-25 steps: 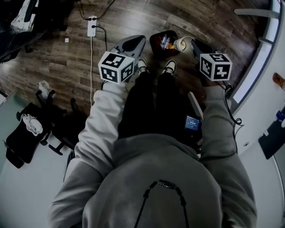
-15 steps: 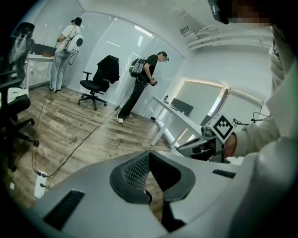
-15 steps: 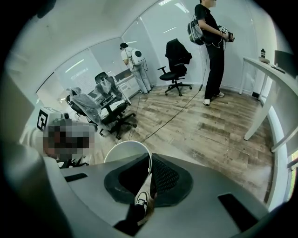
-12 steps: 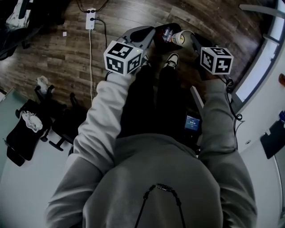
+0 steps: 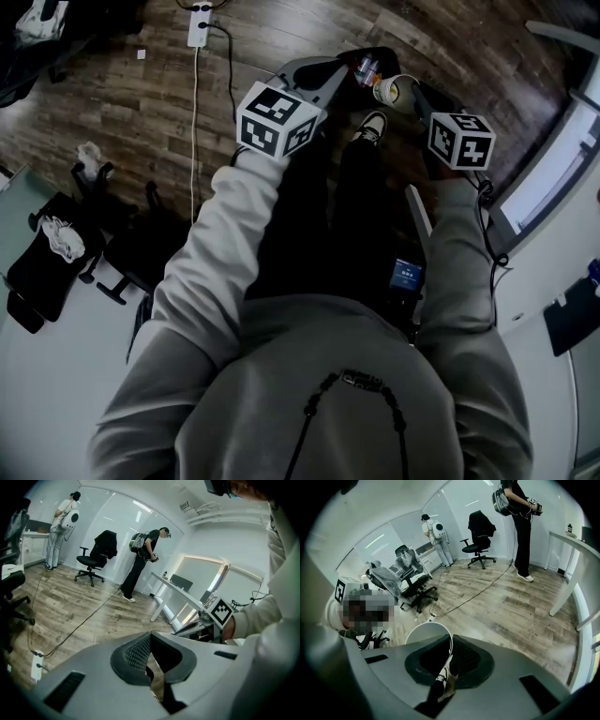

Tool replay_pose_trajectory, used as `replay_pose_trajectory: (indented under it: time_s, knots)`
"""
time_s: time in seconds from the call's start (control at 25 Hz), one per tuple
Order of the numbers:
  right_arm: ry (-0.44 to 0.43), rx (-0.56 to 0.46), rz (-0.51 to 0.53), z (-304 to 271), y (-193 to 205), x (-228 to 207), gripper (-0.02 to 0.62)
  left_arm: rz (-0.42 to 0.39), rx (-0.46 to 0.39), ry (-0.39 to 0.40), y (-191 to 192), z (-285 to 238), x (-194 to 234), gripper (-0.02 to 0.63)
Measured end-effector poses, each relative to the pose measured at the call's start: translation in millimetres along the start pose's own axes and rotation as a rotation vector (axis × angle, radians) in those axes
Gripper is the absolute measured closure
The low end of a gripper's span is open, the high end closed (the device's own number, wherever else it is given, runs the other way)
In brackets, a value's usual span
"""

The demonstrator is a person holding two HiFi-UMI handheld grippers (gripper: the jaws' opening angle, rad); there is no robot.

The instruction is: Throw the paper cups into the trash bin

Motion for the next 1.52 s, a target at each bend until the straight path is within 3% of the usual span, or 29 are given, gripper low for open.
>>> replay_pose_trajectory:
  time_s: [0.32,0.76,0.96,1.12,1.36,1.52]
  knots:
    - [-0.012,0.024,0.005,-51,37,-15,0.555,0.019,-0.009,-0.034,38,-17,32,0.603]
    - [-0.029,0.028,0.01,-137,99,-60,0.555,0.039,-0.022,-0.059,101,-81,80,0.603]
    - [-0.032,0.056,0.06,-173,124,-71,0.555,0.048,-0.028,-0.08,118,-106,94,0.603]
    - [-0.041,0.074,0.1,-201,135,-82,0.555,0.012,-0.032,-0.101,119,-117,105,0.603]
    - [-0.021,0.087,0.144,-224,142,-95,0.555,0.095,-0.1,-0.178,114,-130,126,0.603]
    - [-0.025,0.093,0.174,-236,148,-101,0.555,0.051,-0.11,-0.157,114,-140,123,0.603]
Point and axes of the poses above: the fingertips, and each gripper's own axes: z backward along the fingers, x to its left, y out of its underside, the point moved 9 cm from there along z, backward along the fingers, and after that the axes turned 5 degrees about z, right-handed, at the moved point
